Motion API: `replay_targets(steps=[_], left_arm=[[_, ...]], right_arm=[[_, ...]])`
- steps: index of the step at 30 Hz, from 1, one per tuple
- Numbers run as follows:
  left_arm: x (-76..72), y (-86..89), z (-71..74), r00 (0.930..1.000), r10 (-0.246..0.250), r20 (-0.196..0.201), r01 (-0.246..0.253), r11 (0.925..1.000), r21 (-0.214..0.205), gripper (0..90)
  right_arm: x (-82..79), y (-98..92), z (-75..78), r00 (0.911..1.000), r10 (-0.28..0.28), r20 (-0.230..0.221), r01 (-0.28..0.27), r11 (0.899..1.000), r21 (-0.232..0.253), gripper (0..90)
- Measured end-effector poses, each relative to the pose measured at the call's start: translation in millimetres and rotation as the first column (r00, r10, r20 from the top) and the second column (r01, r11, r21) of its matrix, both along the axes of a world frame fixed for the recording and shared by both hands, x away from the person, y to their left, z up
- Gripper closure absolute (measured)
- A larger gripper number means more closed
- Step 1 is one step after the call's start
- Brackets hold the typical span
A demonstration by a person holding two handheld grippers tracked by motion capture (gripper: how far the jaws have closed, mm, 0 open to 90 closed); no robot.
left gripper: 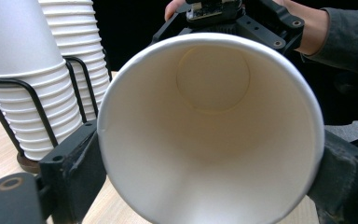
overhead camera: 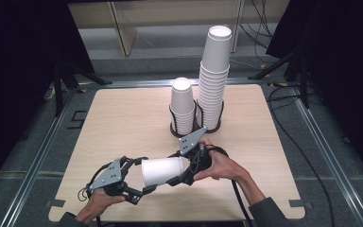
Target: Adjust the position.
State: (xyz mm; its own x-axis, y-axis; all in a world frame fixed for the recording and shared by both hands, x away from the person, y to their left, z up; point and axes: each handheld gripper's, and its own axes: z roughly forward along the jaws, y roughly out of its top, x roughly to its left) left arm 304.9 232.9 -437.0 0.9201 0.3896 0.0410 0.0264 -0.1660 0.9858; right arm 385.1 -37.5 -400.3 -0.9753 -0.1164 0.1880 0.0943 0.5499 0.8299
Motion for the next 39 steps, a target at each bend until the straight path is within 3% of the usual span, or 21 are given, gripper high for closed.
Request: replay_targets(steps=[7,10,11,12,16,18,19,20,21,23,24,26,33,36,39], left_arm=[[-0.1,0.9,0.5,0.9999,-0.015,0.004,0.014,0.9982,0.058,11.6],[1.3,0.3,-1.0,0.9998,-0.018,-0.009,0.019,0.9979,0.061,11.6],[1.0,0.9,-0.7,0.9998,-0.007,-0.02,0.009,0.9963,0.086,11.6],[1.6,-0.7,-2.2,0.9994,-0.011,-0.031,0.014,0.997,0.076,11.5],[2.8,-3.1,-5.2,0.9984,-0.009,-0.056,0.017,0.9885,0.15,11.5],[3.0,-4.9,-7.0,0.9983,-0.007,-0.057,0.018,0.983,0.183,11.5],[2.8,-5.9,-7.6,0.9985,-0.007,-0.055,0.018,0.9807,0.195,11.5],[2.4,-5.9,-7.3,0.9986,-0.004,-0.052,0.016,0.9758,0.218,11.5],[2.0,-7.7,-8.3,0.9985,-0.009,-0.055,0.02,0.9782,0.207,11.5],[1.2,-8.7,-8.4,0.9986,-0.002,-0.054,0.014,0.9743,0.225,11.5],[1.4,-8.5,-8.3,0.9985,-0.004,-0.055,0.017,0.97,0.243,11.4],[1.3,-9.2,-9.4,0.9986,0.002,-0.053,0.011,0.9686,0.248,11.4],[0.5,-9.4,-7.3,0.999,0.007,-0.044,0.004,0.9692,0.246,11.4],[-0.3,-10.6,-7.0,0.9992,0.001,-0.041,0.01,0.9634,0.268,11.3],[-0.9,-12.2,-7.0,0.9993,-0.004,-0.037,0.014,0.9622,0.272,11.2]], right_arm=[[1.5,-0.3,-3.5,0.9995,-0.015,-0.027,0.014,1.0,-0.028,15.2],[2.5,-4.9,-1.2,0.999,-0.04,-0.018,0.039,0.998,-0.041,15.2],[2.6,-7.1,0.3,0.9987,-0.049,-0.014,0.049,0.998,-0.051,15.5],[2.6,-9.7,2.5,0.9975,-0.068,0.018,0.069,0.996,-0.057,15.7],[-5.4,-14.2,13.2,0.9921,-0.108,0.064,0.116,0.985,-0.131,15.6],[-11.0,-10.5,18.1,0.9854,-0.097,0.14,0.121,0.978,-0.173,15.7],[-15.5,-8.4,20.2,0.9816,-0.108,0.157,0.14,0.968,-0.209,15.8],[-17.9,-4.8,21.0,0.978,-0.083,0.191,0.125,0.968,-0.219,15.7],[-22.1,-2.1,22.0,0.9769,-0.09,0.194,0.135,0.963,-0.234,15.8],[-26.3,4.9,21.6,0.9733,-0.063,0.221,0.12,0.96,-0.255,15.8],[-27.6,8.7,20.6,0.9715,-0.048,0.232,0.109,0.959,-0.26,15.9],[-28.4,15.1,18.3,0.9664,-0.021,0.256,0.09,0.962,-0.259,16.5],[-32.7,28.4,9.0,0.9617,-0.012,0.274,0.098,0.948,-0.302,16.6],[-34.7,34.0,3.9,0.9593,-0.001,0.283,0.095,0.943,-0.318,16.0],[-36.0,39.0,1.3,0.9503,0.023,0.311,0.085,0.941,-0.328,16.2]])
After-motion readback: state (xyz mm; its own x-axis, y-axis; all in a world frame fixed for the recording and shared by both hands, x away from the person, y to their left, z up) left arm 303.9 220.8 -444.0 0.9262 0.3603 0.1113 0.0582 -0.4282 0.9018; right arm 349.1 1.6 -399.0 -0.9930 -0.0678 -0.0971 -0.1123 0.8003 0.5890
